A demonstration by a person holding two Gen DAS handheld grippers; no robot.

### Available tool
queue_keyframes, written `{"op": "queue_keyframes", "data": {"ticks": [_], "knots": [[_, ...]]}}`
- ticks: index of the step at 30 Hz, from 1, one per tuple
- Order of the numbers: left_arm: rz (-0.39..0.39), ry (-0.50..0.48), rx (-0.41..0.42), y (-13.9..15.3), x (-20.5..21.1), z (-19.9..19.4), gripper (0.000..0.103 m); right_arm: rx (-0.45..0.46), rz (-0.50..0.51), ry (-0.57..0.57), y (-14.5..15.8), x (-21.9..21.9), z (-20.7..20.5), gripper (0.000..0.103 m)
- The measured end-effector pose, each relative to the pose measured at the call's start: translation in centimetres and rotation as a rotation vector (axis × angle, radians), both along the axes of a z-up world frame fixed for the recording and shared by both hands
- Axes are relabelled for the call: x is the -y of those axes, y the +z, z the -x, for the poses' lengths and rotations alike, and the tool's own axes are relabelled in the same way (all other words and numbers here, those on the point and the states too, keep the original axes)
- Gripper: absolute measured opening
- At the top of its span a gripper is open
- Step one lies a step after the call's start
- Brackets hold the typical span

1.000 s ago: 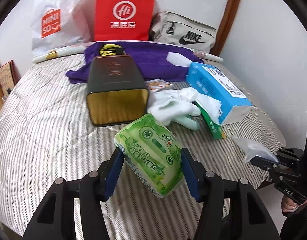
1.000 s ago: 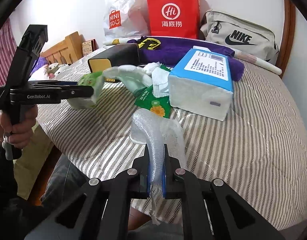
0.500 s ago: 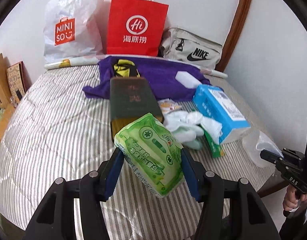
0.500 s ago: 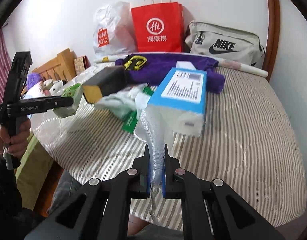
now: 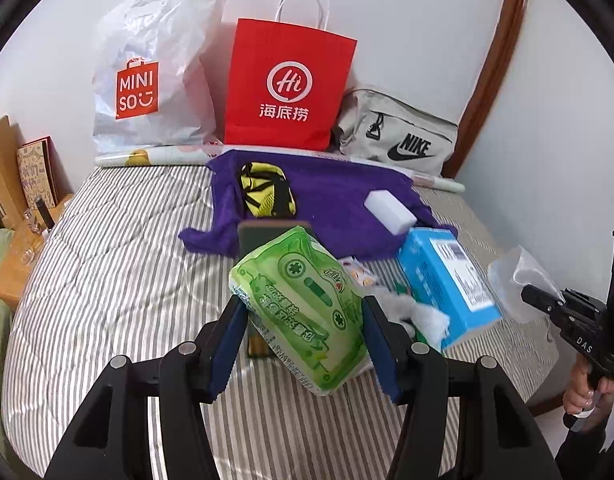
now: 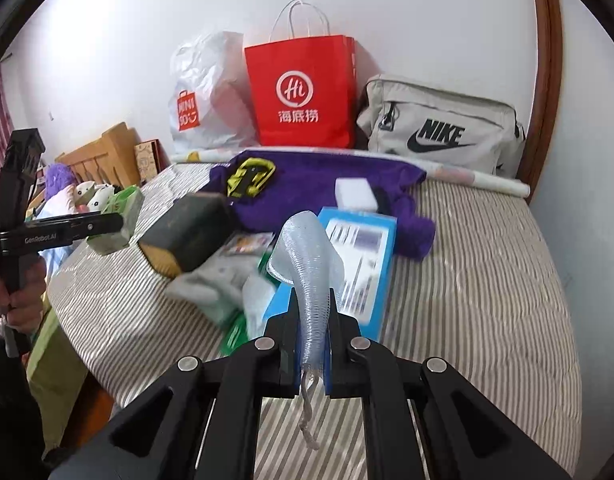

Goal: Organize soft objects
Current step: 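Carry the green wipes pack and white mesh bag over the purple towel with both tools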

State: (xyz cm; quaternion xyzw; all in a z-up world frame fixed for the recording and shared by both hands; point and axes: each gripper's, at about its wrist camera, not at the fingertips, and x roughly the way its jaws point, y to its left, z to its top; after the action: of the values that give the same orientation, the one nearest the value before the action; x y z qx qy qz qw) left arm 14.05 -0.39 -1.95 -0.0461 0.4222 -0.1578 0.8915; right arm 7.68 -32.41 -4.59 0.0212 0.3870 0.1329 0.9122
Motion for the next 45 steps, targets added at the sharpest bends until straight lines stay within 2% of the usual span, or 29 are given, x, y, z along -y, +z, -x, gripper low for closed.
{"op": "queue_keyframes", "data": {"ticks": [9,19,30,37,45], "knots": [[0.004,-0.002,-0.009,0.5,0.7,-4.1,0.056,0.01,0.023,-0.023,1.2,0.2,-5.3,0.008],[-0.016,-0.025,-0.043,0.0,2.5,-9.6,0.056,0.003,0.034,-0.041,1.1,0.6,-11.7,0.008],[-0.031,-0.049,-0.096,-2.0,4.0,-15.2,0.056,-0.031,0.09,-0.019,-0.8,0.5,-18.7,0.008],[-0.054,-0.097,-0.147,-3.8,5.9,-18.6,0.056,-0.07,0.107,-0.018,-2.5,0.6,-23.1,0.008],[-0.077,-0.139,-0.189,-5.6,7.5,-21.3,0.056,-0.107,0.141,0.004,-4.6,0.2,-26.6,0.008]]}}
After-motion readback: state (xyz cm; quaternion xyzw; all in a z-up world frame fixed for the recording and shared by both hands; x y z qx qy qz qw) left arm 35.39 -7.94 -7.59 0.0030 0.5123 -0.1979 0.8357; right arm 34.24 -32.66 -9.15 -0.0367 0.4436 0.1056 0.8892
